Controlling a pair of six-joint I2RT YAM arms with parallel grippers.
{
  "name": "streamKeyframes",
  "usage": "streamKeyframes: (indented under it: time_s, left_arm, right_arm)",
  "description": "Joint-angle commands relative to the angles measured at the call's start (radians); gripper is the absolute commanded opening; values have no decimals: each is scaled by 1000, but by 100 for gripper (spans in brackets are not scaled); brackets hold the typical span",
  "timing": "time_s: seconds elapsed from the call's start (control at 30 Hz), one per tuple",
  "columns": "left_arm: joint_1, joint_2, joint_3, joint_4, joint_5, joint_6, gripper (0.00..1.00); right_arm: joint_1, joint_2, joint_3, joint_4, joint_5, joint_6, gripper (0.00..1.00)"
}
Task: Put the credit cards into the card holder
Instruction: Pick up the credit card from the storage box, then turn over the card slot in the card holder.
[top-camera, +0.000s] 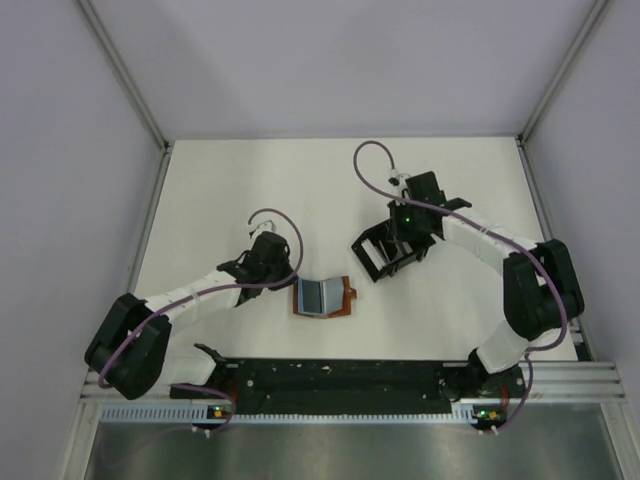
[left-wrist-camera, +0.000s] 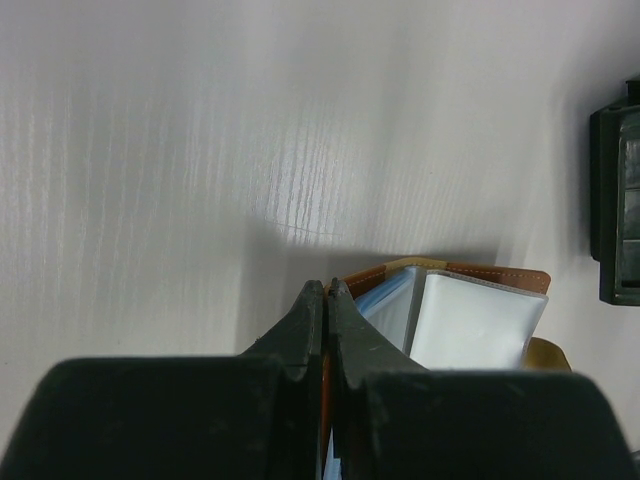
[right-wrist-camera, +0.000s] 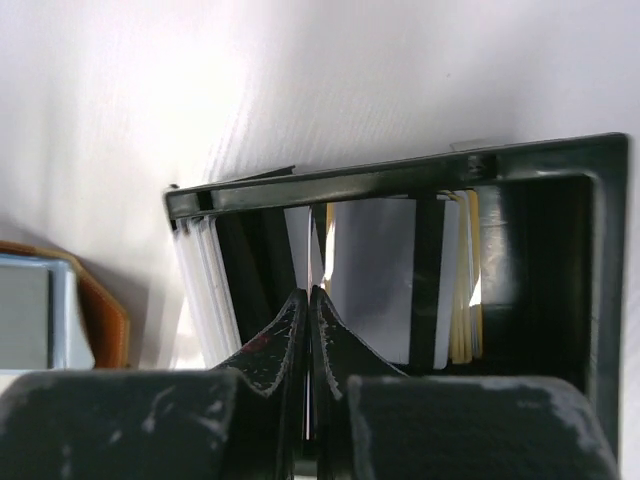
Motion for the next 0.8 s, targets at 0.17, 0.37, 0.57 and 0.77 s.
streamKeyframes:
  time_s: [0.17, 0.37, 0.57, 0.77]
  left_arm:
    - [3, -28, 19, 29, -2, 9, 0]
    - [3, -31, 10, 34, 2, 0, 0]
    - [3, -31, -3, 43, 8, -15, 0]
    - [5, -65, -20, 58, 30, -40, 0]
  right_arm:
    - [26, -221, 20, 23, 64, 88, 0]
    - [123, -311, -66, 102, 116, 208, 0]
    - [222, -399, -220, 278, 152, 427, 0]
    - [372, -440, -352, 460, 267, 634, 0]
